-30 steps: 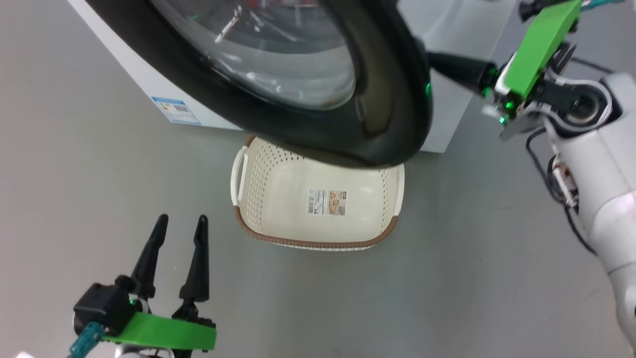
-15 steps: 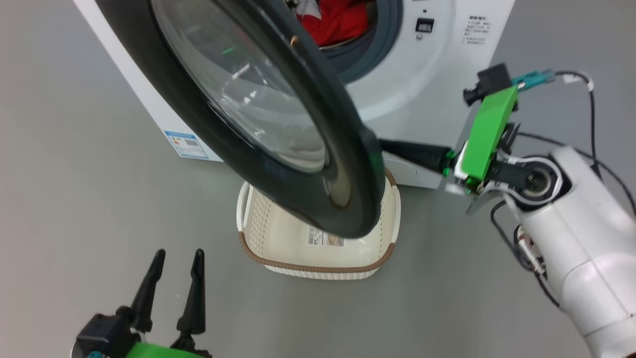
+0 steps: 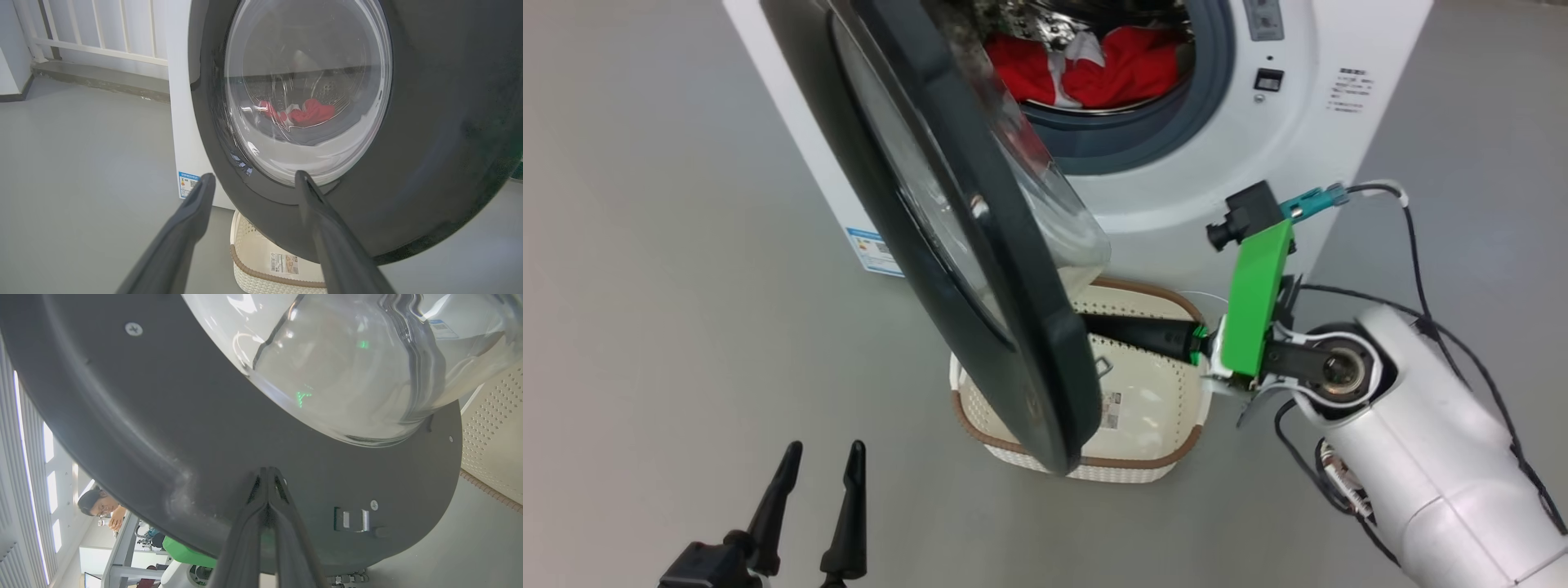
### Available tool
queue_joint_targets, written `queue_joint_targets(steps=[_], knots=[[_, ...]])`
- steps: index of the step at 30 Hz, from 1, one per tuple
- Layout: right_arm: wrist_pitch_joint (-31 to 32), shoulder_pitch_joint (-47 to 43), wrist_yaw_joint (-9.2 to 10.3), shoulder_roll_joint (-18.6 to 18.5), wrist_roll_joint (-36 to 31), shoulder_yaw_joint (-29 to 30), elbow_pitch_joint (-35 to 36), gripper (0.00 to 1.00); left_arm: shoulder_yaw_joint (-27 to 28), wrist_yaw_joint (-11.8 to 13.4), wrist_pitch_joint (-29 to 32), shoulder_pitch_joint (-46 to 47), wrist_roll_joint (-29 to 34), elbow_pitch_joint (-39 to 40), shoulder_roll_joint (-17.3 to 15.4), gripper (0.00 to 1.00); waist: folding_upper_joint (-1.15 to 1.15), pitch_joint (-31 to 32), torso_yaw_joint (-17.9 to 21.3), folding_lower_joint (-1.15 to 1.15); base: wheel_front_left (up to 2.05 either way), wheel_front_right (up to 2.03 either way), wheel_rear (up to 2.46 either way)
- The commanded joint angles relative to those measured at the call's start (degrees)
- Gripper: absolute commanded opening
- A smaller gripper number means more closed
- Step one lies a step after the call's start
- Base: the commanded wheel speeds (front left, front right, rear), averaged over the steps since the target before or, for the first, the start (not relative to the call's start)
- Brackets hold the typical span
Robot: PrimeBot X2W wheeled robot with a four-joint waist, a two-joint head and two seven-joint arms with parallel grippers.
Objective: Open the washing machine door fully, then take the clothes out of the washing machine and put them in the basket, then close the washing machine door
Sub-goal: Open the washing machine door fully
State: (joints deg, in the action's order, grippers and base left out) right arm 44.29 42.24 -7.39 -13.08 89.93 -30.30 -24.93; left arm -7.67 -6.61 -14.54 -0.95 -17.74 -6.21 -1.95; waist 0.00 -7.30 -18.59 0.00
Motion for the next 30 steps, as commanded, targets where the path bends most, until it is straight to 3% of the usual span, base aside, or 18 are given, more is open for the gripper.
queue_joint_targets(steps=[1, 30], knots=[[0.2, -0.8, -0.10, 1.7, -0.5, -1.0, 2.1, 0.00, 1.7, 0.6, -0.5, 0.4, 0.4, 1.3, -0.9, 1.00, 0.00, 0.4, -1.0, 0.00, 0.00, 0.00, 0.00], [-0.7, -1.8, -0.10, 6.1, -1.9, -6.7, 5.5, 0.00, 2.1, 1.3, -0.5, 0.4, 1.0, 0.8, -0.9, 1.00, 0.00, 0.6, -9.3, 0.00, 0.00, 0.00, 0.00]])
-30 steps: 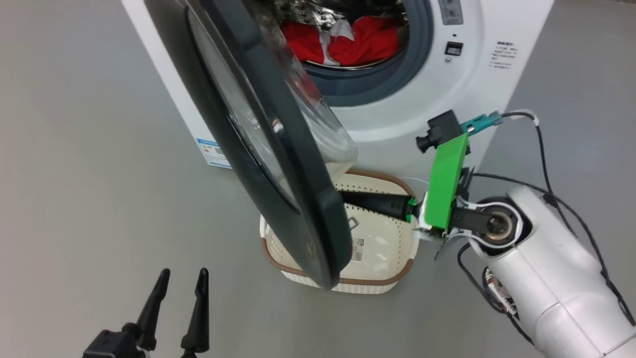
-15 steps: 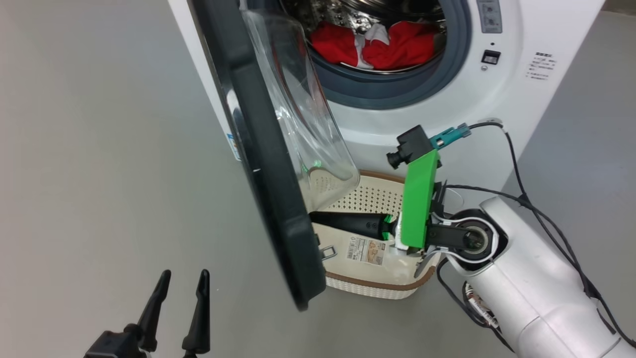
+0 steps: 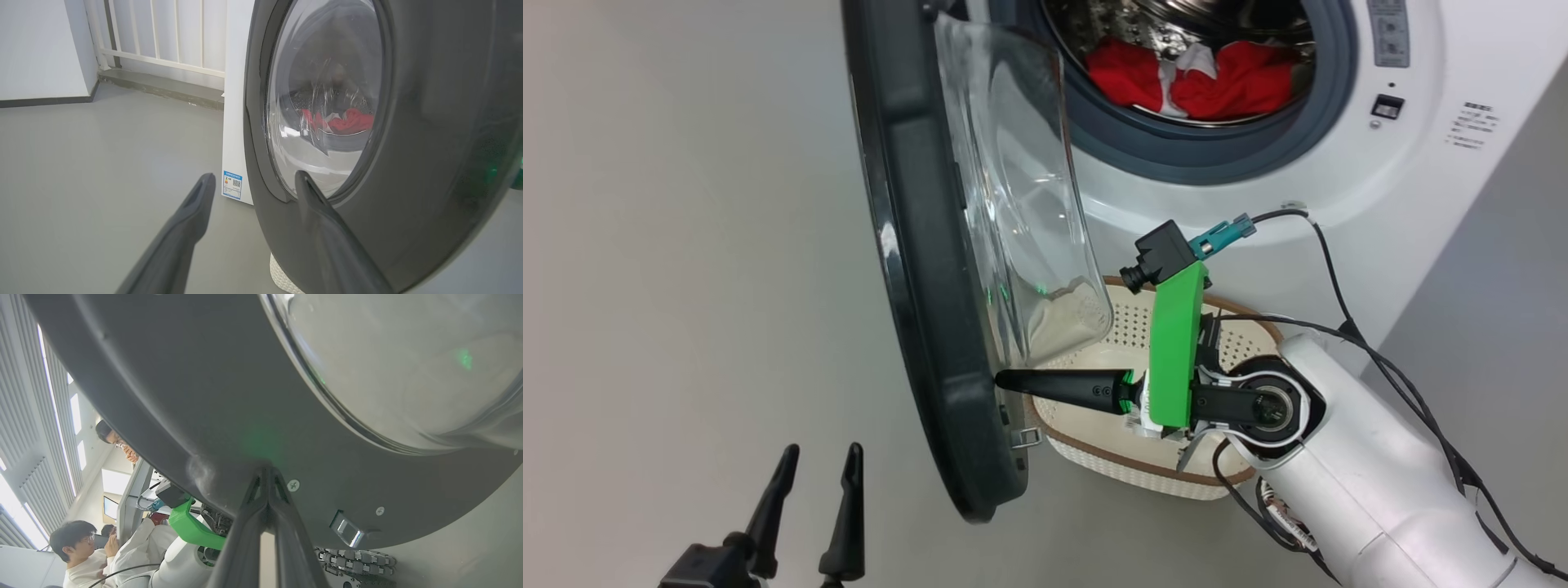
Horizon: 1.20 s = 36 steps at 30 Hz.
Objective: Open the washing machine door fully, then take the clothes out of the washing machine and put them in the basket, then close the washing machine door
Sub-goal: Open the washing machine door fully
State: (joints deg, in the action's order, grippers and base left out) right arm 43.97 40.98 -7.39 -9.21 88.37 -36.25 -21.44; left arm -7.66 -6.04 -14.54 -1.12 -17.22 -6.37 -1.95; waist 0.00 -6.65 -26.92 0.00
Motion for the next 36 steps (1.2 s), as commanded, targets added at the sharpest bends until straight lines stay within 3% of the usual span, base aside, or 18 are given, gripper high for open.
queue_joint_targets(steps=[1, 9, 21, 28, 31, 32, 36], knots=[[-0.4, -0.5, -0.10, 2.3, -0.3, -0.7, 2.0, 0.00, 2.1, 0.7, -0.5, 0.6, 0.4, 1.0, -0.9, 1.00, 0.00, -0.1, -1.0, 0.00, 0.00, 0.00, 0.00], [-0.8, -0.2, -0.10, 3.1, -0.1, -1.8, 1.8, 0.00, 2.7, 1.1, -0.5, 0.4, 0.3, 0.9, -0.9, 1.00, 0.00, -0.2, -3.5, 0.00, 0.00, 0.00, 0.00], [-1.1, 1.9, -0.10, 4.6, 0.2, -3.6, 0.9, 0.00, 3.6, 1.8, -0.5, 0.1, -0.2, 2.3, -0.9, 1.00, 0.00, -1.3, -4.1, 0.00, 0.00, 0.00, 0.00], [-3.1, 1.3, -0.10, 3.6, 0.1, -2.9, 0.8, 0.00, 3.4, 1.6, -0.5, 0.3, 0.0, 1.7, -0.9, 1.00, 0.00, -0.7, -3.8, 0.00, 0.00, 0.00, 0.00], [-4.8, 0.0, -0.10, 2.3, -0.2, -2.2, 0.5, 0.49, 3.1, 1.3, -0.5, 0.8, 0.3, 1.2, -0.9, 1.00, 0.00, -0.2, -3.6, 0.00, 0.00, 0.00, 0.00], [-5.4, -0.5, -0.10, 1.7, -0.3, -1.9, 0.3, 1.00, 3.0, 1.3, -0.5, 0.9, 0.3, 1.0, -0.9, 1.00, 0.00, 0.0, -3.5, 0.00, 0.00, 0.00, 0.00], [-7.7, -2.5, -0.10, -0.2, -0.4, -1.0, -0.6, 1.00, 3.1, 1.1, -0.5, 1.3, 0.7, 0.2, -0.9, 1.00, 0.00, 0.7, -2.8, 0.00, 0.00, 0.00, 0.00]])
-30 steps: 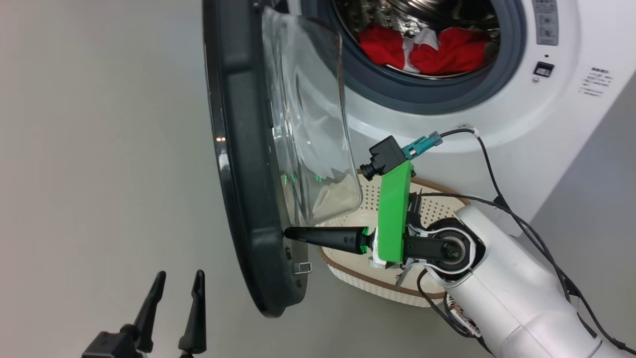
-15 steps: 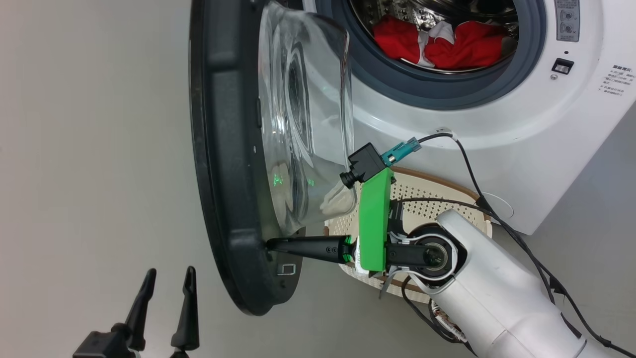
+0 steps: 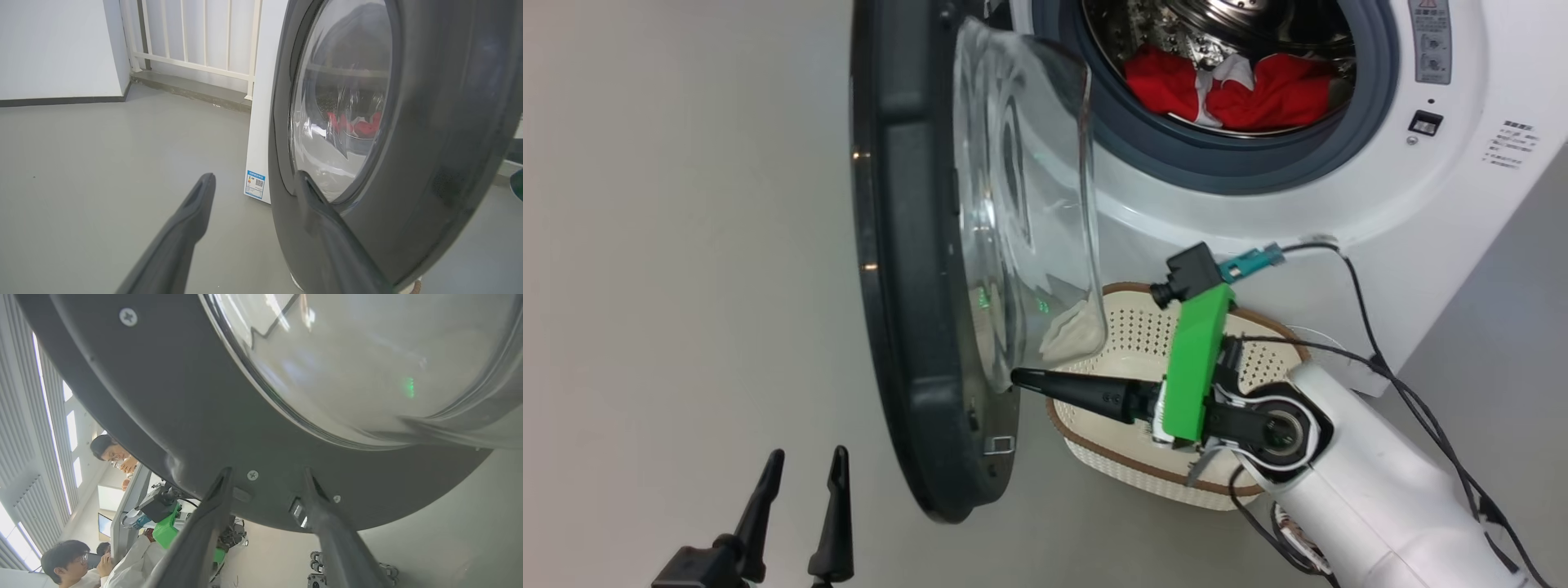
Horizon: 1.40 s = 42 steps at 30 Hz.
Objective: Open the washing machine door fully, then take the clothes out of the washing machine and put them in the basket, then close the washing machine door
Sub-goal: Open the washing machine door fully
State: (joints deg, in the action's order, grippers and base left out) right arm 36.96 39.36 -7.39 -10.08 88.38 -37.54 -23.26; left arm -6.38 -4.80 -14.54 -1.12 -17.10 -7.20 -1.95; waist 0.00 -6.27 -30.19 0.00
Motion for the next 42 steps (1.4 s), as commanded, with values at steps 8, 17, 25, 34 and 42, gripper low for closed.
queue_joint_targets(steps=[8, 17, 25, 34, 42], knots=[[-6.2, -5.3, -0.10, -3.4, -1.7, 1.3, 1.1, 1.00, 2.5, -0.5, -0.5, 1.9, 0.9, 0.4, -0.9, 1.00, 0.00, 1.1, 2.0, 0.00, 0.00, 0.00, 0.00], [-15.2, -10.4, -0.10, -6.9, -5.2, 0.5, 2.1, 1.00, 3.6, -0.6, -0.5, 1.1, 1.2, 0.4, -0.9, 1.00, 0.00, 2.0, 3.7, 0.00, 0.00, 0.00, 0.00], [-28.5, -15.5, -0.10, -10.8, -11.6, -5.1, 3.3, 1.00, 4.2, -0.8, -0.5, 0.6, 1.6, 0.2, -0.9, 1.00, 0.00, 2.5, 4.6, 0.00, 0.00, 0.00, 0.00], [-41.7, -16.6, -0.10, -14.3, -18.0, -10.5, -3.3, 1.00, 4.8, -1.0, -0.5, 0.2, 1.9, -0.3, -0.9, 1.00, 0.00, 2.8, 5.1, 0.00, 0.00, 0.00, 0.00], [-51.4, -15.8, -0.10, -14.2, -23.4, -11.9, -8.4, 1.00, 5.2, -1.0, -0.5, -0.1, 2.0, -0.8, -0.9, 1.00, 0.00, 3.3, 5.5, 0.00, 0.00, 0.00, 0.00]])
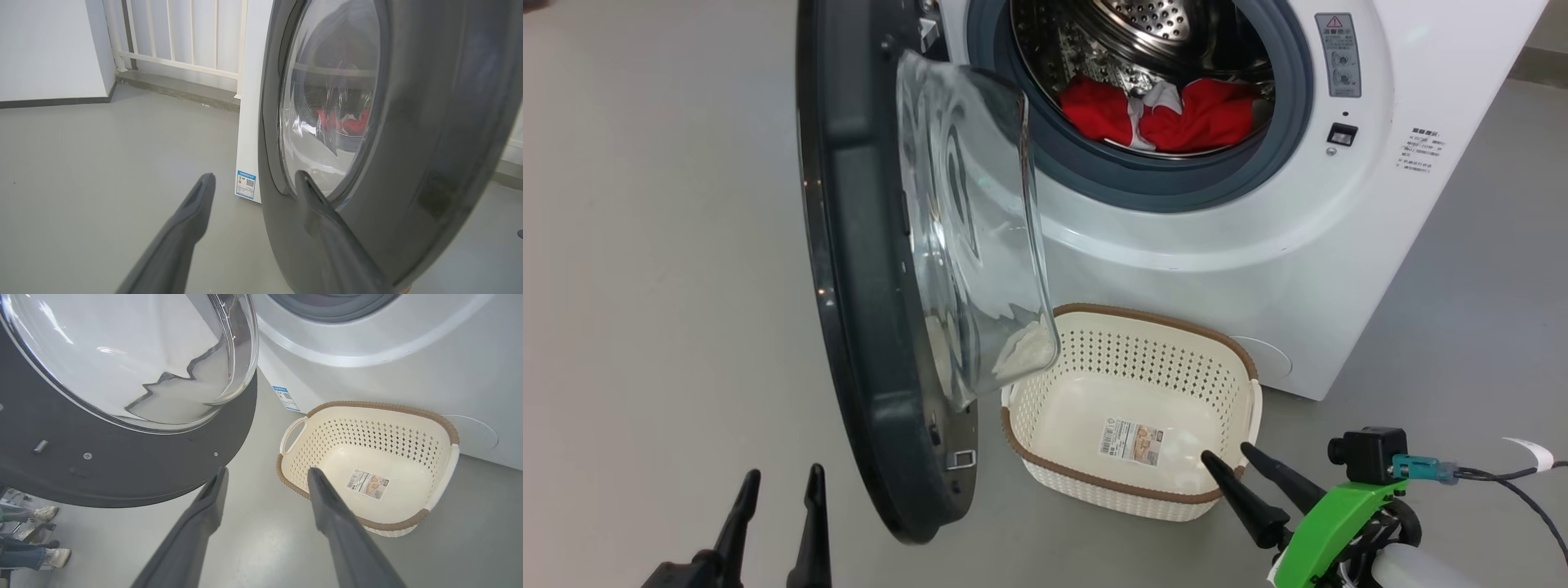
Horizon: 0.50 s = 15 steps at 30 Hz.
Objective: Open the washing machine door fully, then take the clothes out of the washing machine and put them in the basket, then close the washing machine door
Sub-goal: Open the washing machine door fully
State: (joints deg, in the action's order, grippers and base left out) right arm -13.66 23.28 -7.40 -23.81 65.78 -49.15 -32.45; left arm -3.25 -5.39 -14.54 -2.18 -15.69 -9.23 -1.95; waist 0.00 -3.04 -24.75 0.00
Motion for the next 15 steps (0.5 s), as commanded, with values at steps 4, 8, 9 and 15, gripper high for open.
queue_joint_targets(steps=[4, 8, 9, 15], knots=[[-1.3, -0.1, -0.09, 0.8, -9.3, 6.7, 1.1, 1.00, 2.4, -0.3, -0.5, 0.8, 0.5, 1.2, -0.9, 1.00, 0.00, 0.0, 0.5, 0.00, 0.00, 0.00, 0.00], [-1.3, -3.8, -0.09, 3.2, -22.0, 16.0, 5.2, 1.00, 2.4, -0.3, -0.5, 0.9, 0.6, 1.3, -0.9, 1.00, 0.00, -0.2, 0.6, 0.00, 0.00, 0.00, 0.00], [-1.3, -4.8, -0.09, 3.8, -25.1, 18.3, 6.5, 1.00, 2.5, -0.3, -0.5, 0.9, 0.5, 1.3, -0.9, 1.00, 0.00, -0.3, 0.6, 0.00, 0.00, 0.00, 0.00], [-1.3, -10.0, -0.09, 7.0, -36.3, 27.8, 13.1, 1.00, 2.6, -0.3, -0.5, 1.2, 0.5, 1.3, -0.9, 1.00, 0.00, -0.5, 0.4, 0.00, 0.00, 0.00, 0.00]])
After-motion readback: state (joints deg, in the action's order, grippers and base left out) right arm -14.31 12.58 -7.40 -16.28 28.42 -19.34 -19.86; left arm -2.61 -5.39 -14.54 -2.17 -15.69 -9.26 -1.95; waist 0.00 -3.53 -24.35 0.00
